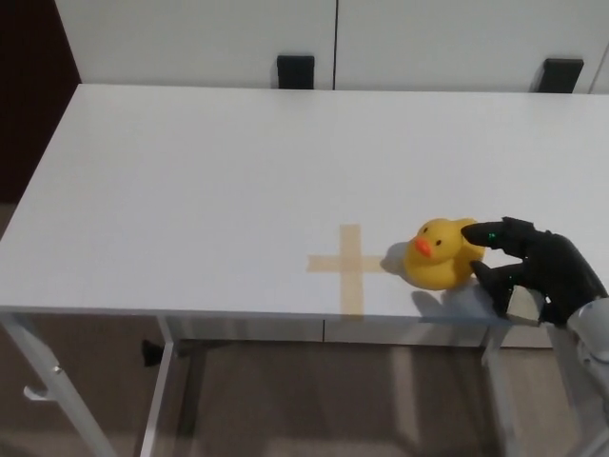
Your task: The robot uses its right hand to push the yellow duck toy to the center of the white desk.
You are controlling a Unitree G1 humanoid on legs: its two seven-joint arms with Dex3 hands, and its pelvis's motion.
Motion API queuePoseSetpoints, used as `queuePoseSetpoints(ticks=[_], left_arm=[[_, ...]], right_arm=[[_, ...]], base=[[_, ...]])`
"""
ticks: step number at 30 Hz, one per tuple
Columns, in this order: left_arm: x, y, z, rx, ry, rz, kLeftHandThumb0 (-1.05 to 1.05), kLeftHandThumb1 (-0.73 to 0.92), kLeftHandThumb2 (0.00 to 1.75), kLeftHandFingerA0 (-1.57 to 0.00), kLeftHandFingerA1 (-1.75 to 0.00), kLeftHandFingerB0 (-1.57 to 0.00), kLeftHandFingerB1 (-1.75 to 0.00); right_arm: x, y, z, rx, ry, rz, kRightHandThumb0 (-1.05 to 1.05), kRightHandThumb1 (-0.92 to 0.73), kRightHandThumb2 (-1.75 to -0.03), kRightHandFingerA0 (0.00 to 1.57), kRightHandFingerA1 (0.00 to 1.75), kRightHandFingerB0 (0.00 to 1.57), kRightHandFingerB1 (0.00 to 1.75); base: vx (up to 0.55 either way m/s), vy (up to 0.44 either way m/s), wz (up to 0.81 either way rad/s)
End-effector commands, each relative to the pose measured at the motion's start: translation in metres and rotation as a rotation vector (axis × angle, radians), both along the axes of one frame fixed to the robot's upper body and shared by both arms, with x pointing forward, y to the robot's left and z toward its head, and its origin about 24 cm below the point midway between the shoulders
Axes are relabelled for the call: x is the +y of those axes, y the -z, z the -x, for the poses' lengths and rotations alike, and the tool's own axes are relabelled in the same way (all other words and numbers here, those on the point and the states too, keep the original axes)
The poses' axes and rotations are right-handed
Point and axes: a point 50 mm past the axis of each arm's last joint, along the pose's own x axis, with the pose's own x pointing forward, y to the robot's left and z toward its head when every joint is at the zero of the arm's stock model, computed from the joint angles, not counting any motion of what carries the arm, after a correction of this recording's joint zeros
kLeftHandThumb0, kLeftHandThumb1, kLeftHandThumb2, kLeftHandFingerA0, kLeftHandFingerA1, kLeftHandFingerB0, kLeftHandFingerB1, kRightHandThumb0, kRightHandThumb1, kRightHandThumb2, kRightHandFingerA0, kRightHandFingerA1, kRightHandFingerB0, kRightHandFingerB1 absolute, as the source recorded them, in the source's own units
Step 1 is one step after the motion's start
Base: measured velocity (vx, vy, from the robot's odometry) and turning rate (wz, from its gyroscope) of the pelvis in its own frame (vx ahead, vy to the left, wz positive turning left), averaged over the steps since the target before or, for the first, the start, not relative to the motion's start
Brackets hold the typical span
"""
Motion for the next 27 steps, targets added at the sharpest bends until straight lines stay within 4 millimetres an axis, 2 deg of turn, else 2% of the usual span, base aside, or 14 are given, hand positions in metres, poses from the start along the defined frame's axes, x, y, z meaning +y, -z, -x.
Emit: queuePoseSetpoints(ticks=[1,6,7,10,11,14,15,20,22,24,25,27], left_arm=[[0.000,0.000,-0.002,-0.007,0.010,0.004,-0.15,0.65,0.75,-0.88,-0.75,-0.81,-0.59],[0.000,-0.001,-0.002,0.001,0.045,-0.002,-0.17,0.64,0.76,-0.87,-0.73,-0.80,-0.57],[0.000,-0.001,-0.002,0.001,0.045,-0.002,-0.18,0.65,0.70,-0.88,-0.76,-0.79,-0.60],[-0.001,0.000,-0.002,0.001,0.038,-0.004,-0.19,0.67,0.68,-0.87,-0.76,-0.80,-0.60],[0.000,0.000,-0.002,0.003,0.037,-0.002,-0.19,0.66,0.67,-0.88,-0.76,-0.80,-0.59],[0.000,0.000,-0.002,0.006,0.036,0.000,-0.19,0.66,0.67,-0.88,-0.76,-0.80,-0.59],[0.000,0.000,-0.001,0.004,0.048,-0.004,-0.16,0.64,0.73,-0.88,-0.72,-0.80,-0.57],[0.001,-0.001,-0.002,-0.001,0.031,-0.003,-0.15,0.64,0.77,-0.88,-0.73,-0.80,-0.58],[0.000,-0.001,-0.003,0.003,0.033,-0.005,-0.16,0.65,0.73,-0.88,-0.75,-0.81,-0.58],[-0.001,0.000,-0.001,0.000,0.035,0.002,-0.14,0.63,0.78,-0.87,-0.73,-0.79,-0.58],[-0.001,0.000,0.000,0.002,0.035,0.002,-0.17,0.65,0.68,-0.88,-0.76,-0.80,-0.60],[0.000,0.000,0.001,0.005,0.034,0.001,-0.17,0.65,0.68,-0.88,-0.76,-0.80,-0.60]], right_arm=[[0.018,-0.004,-0.004,0.011,-0.081,0.039,-0.72,-0.84,-0.65,0.50,0.60,0.50,0.45],[0.031,-0.004,-0.005,0.013,-0.121,0.044,-0.74,-0.86,-0.64,0.51,0.59,0.45,0.43],[0.034,-0.003,-0.005,0.015,-0.127,0.041,-0.76,-0.84,-0.65,0.51,0.61,0.43,0.43],[0.040,-0.002,-0.004,0.019,-0.144,0.034,-0.75,-0.83,-0.65,0.51,0.63,0.42,0.46],[0.042,-0.001,-0.004,0.021,-0.152,0.039,-0.73,-0.65,-1.05,0.46,0.67,0.38,0.58],[0.044,0.000,-0.003,0.024,-0.159,0.047,-0.73,-0.65,-1.05,0.46,0.67,0.38,0.58],[0.047,0.002,-0.002,0.024,-0.172,0.054,-0.75,-0.84,-0.64,0.49,0.65,0.44,0.48],[0.052,0.002,-0.002,0.028,-0.185,0.068,-0.75,-0.84,-0.65,0.47,0.65,0.45,0.48],[0.054,0.002,-0.002,0.029,-0.189,0.064,-0.73,-0.83,-0.65,0.45,0.67,0.46,0.51],[0.055,0.004,-0.001,0.035,-0.189,0.067,-0.73,-0.84,-0.65,0.44,0.66,0.45,0.50],[0.056,0.006,0.000,0.042,-0.186,0.068,-0.74,-0.84,-0.65,0.44,0.64,0.42,0.48],[0.056,0.007,0.000,0.050,-0.182,0.069,-0.74,-0.84,-0.65,0.44,0.64,0.42,0.48]], base=[[0.00,0.000,0.00],[0.00,0.000,0.00],[0.00,0.000,0.00],[0.00,0.000,0.00],[0.00,0.000,0.00],[0.00,0.000,0.00],[0.00,0.000,0.00],[0.00,0.000,0.00],[0.00,0.000,0.00],[0.00,0.000,0.00],[0.00,0.000,0.00],[0.00,0.000,0.00]])
